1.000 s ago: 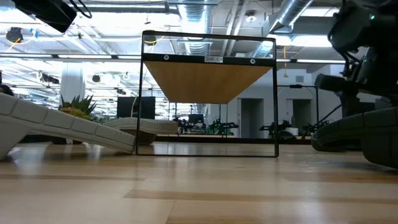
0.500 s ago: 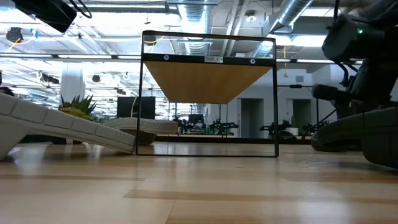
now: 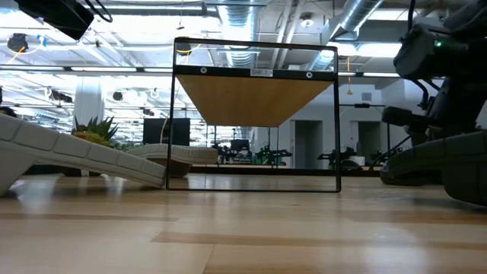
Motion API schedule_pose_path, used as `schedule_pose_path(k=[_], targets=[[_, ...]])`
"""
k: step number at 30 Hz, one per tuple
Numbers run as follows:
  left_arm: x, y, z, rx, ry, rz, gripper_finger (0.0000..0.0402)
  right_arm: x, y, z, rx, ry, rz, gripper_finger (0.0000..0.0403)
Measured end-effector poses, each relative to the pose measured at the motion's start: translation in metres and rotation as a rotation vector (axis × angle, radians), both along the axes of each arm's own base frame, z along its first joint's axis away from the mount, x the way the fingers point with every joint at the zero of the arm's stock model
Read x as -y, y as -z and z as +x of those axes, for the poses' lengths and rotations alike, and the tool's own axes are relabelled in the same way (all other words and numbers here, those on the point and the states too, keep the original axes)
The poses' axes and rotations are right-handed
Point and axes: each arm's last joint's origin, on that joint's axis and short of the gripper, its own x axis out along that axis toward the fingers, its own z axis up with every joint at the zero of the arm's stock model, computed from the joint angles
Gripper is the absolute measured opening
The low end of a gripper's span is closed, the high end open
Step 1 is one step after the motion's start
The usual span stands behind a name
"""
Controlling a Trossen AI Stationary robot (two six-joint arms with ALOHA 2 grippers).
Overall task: Pick and place slides into the shelf
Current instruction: Put the top black slide on the shelf
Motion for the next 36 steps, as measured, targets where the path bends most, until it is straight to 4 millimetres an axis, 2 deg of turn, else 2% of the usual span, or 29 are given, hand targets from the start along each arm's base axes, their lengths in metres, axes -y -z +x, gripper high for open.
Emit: schedule_pose_path(k=[8,20,30,33,36], targets=[[0.000,0.000,0.000,0.000,0.000,0.000,0.0000,0.004,0.009,-0.003,0.034,0.023,-0.035,0.0176],[0.000,0.000,0.000,0.000,0.000,0.000,0.0000,0.003,0.010,-0.002,0.042,0.007,-0.068,0.0176],[0.000,0.000,0.000,0.000,0.001,0.000,0.0000,0.004,0.021,-0.006,0.088,0.005,-0.113,0.0173],[0.000,0.000,0.000,0.000,0.001,0.000,0.0000,0.004,0.021,-0.006,0.080,-0.006,-0.118,0.0151],[0.000,0.000,0.000,0.000,0.000,0.000,0.0000,0.004,0.022,-0.005,0.065,-0.028,-0.129,0.0090]])
